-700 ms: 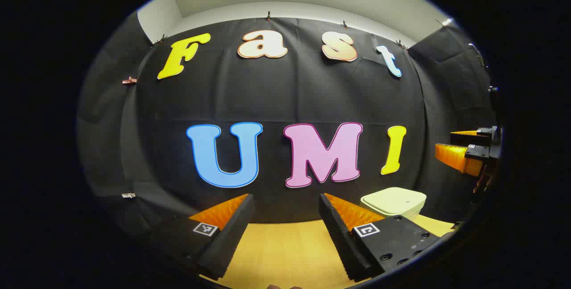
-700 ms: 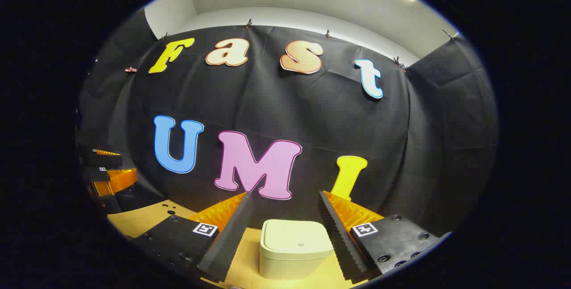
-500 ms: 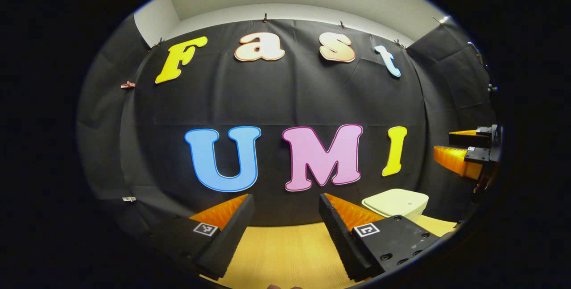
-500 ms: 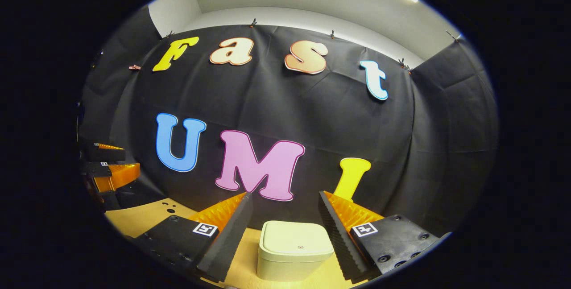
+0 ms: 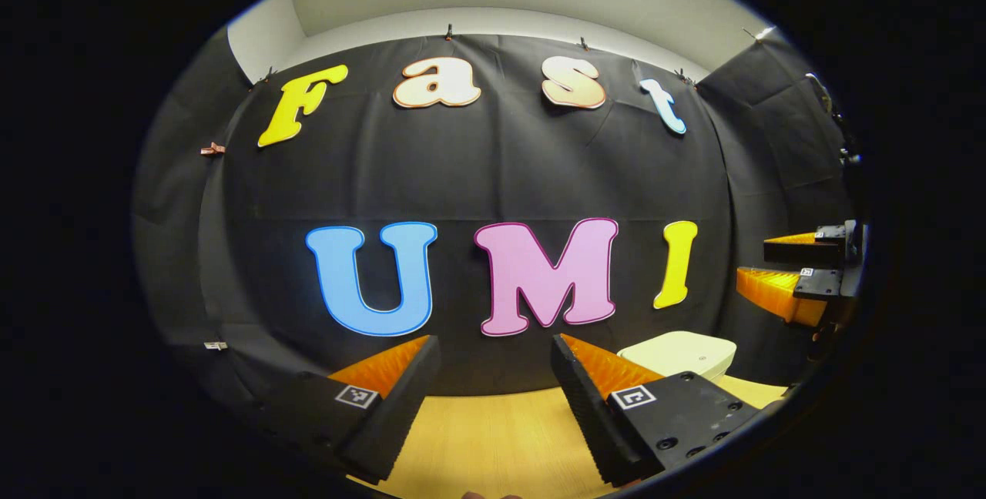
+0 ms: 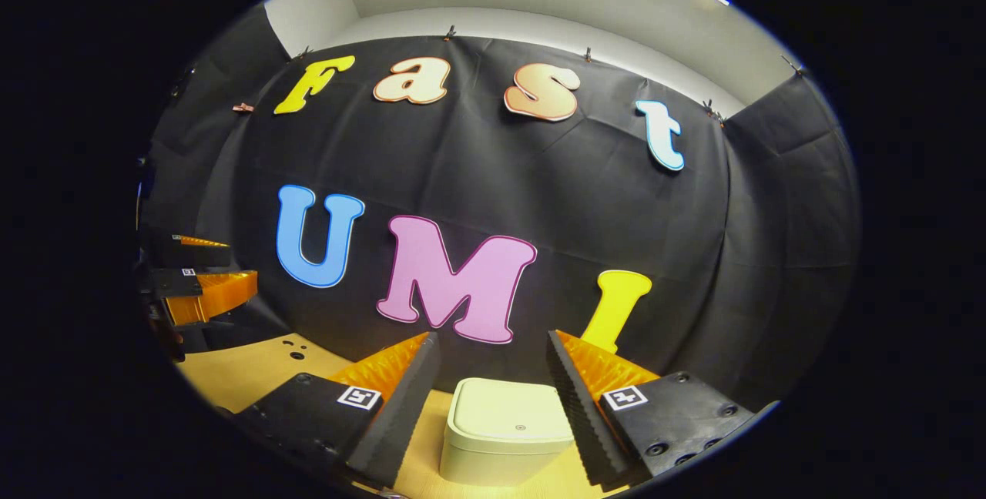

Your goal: Press the lid of the desktop garbage bin to open it, pick up the crumpled paper on the desktop and throw it into the bin, then pick up the pop can on the desktop and drop it into the bin, and finally close the garbage bin lid.

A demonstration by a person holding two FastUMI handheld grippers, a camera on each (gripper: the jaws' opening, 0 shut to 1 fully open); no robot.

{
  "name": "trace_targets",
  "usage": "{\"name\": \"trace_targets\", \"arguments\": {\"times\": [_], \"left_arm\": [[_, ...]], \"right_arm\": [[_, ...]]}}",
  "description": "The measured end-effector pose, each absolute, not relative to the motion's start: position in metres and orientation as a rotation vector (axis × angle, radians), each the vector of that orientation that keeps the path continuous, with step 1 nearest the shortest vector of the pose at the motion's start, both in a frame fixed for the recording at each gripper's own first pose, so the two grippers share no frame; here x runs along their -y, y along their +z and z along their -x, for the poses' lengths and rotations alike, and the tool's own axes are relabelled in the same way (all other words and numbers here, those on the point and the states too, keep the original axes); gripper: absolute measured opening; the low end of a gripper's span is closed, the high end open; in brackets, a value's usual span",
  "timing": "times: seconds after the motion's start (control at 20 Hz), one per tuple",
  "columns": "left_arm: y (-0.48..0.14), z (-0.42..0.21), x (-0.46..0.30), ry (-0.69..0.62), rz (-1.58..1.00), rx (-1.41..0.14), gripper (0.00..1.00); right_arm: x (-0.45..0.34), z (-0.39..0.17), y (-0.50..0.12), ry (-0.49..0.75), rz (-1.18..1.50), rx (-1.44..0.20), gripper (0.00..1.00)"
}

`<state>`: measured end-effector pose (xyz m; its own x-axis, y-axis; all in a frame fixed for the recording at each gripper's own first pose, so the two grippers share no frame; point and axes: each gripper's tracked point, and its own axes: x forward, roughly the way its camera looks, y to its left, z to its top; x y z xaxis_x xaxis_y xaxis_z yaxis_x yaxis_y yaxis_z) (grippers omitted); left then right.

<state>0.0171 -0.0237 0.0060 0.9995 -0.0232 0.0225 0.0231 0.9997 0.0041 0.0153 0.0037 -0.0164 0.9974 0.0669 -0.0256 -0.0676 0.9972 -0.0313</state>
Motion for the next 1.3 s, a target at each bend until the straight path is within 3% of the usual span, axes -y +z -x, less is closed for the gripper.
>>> {"name": "trace_targets", "arguments": {"times": [0.1,0.3,0.4,0.55,0.8,0.85,0.95,1.3], "left_arm": [[0.004,-0.018,0.024,-0.025,-0.004,0.018,0.94],[0.002,-0.020,0.023,-0.020,-0.005,0.013,0.94],[0.002,-0.020,0.022,-0.016,-0.008,0.013,0.94],[-0.001,-0.020,0.018,-0.010,-0.010,0.011,0.94],[-0.003,-0.019,0.015,-0.001,-0.009,0.006,0.94],[-0.004,-0.019,0.015,-0.001,-0.007,0.005,0.94],[-0.005,-0.019,0.016,0.000,-0.004,0.005,0.94],[-0.008,-0.018,0.019,-0.010,-0.002,0.000,0.94]], "right_arm": [[-0.004,-0.016,-0.017,0.072,0.033,-0.027,0.88],[-0.004,-0.019,-0.024,0.090,0.037,-0.058,0.75],[-0.006,-0.020,-0.030,0.114,0.027,-0.083,0.58],[-0.009,-0.021,-0.030,0.148,-0.026,-0.098,0.17],[0.004,-0.031,-0.036,0.136,-0.049,-0.109,0.17],[0.004,-0.036,-0.038,0.146,-0.042,-0.120,0.12],[-0.002,-0.033,-0.051,0.216,-0.058,-0.191,0.05],[0.023,-0.067,-0.103,0.312,-0.158,-0.504,0.05]]}}
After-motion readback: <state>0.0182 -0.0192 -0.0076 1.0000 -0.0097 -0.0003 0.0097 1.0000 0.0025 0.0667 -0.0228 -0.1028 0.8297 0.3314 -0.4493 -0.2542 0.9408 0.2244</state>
